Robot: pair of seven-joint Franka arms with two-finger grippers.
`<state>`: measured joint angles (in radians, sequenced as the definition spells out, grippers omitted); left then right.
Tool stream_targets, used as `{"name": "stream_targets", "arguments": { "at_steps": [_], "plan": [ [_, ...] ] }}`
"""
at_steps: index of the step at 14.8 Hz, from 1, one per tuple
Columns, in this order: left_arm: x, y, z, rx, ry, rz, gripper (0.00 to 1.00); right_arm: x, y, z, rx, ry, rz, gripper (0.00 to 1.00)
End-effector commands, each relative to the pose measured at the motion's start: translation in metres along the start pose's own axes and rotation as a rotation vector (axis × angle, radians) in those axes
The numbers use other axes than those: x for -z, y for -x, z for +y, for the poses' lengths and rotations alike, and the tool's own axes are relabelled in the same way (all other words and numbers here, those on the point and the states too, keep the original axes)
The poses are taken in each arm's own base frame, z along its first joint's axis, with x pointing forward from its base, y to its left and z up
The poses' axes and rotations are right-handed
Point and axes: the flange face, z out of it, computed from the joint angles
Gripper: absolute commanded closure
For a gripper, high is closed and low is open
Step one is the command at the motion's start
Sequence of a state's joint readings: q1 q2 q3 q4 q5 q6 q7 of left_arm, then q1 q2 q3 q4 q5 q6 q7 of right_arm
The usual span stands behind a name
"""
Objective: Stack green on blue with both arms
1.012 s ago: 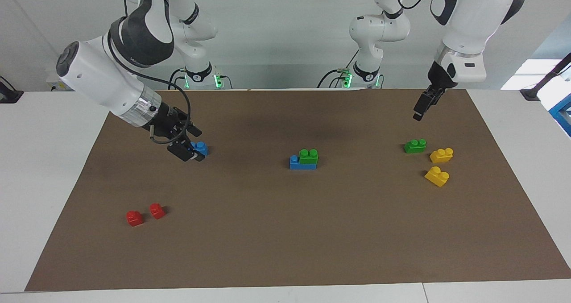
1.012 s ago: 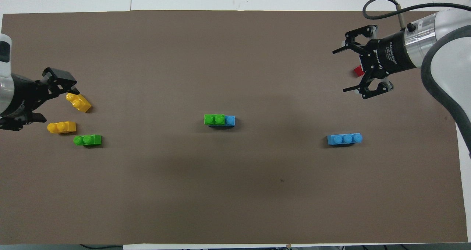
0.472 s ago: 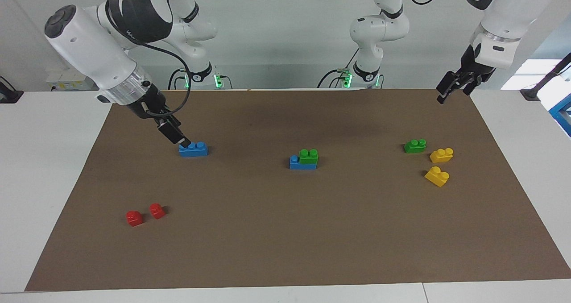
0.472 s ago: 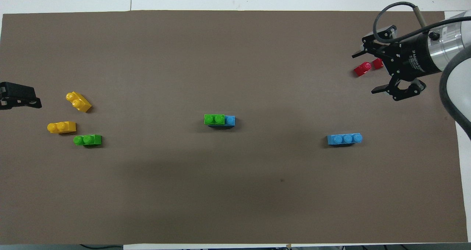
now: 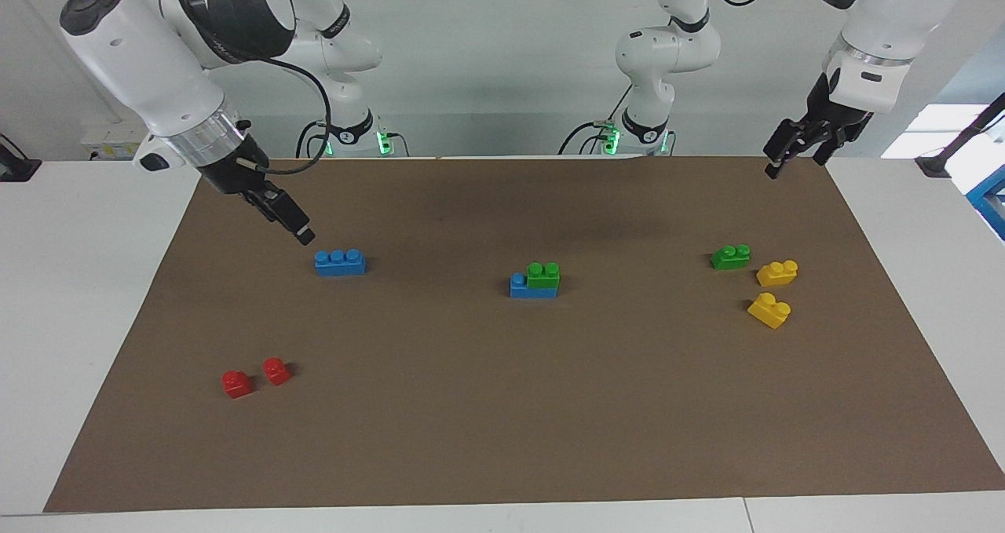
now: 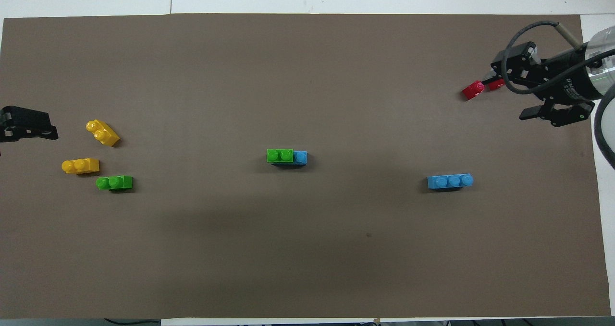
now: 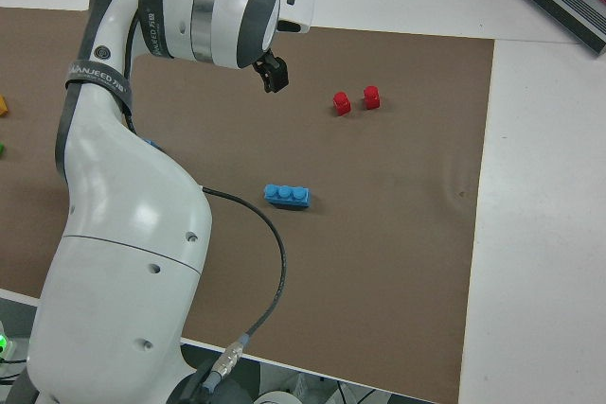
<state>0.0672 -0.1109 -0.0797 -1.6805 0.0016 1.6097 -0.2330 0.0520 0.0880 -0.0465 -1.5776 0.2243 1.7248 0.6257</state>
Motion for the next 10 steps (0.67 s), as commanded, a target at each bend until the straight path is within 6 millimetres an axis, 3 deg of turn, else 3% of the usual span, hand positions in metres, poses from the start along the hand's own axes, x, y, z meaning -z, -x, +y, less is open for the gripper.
{"name": "stream_targets", "arguments": {
  "at_steps": [1,7,10],
  "plan": [
    [0.014,0.003,-0.002,-0.018,0.017,-0.01,0.0,0.012,0.001,0.01,0.144,0.027,0.021,0.01],
    [0.028,0.0,-0.003,-0.089,0.011,-0.029,0.0,0.022,0.001,0.022,0.359,0.084,0.032,0.01],
    [0.026,0.007,0.011,-0.119,0.012,-0.054,0.0,0.034,0.008,0.027,0.475,0.113,0.043,0.01]
  ]
}}
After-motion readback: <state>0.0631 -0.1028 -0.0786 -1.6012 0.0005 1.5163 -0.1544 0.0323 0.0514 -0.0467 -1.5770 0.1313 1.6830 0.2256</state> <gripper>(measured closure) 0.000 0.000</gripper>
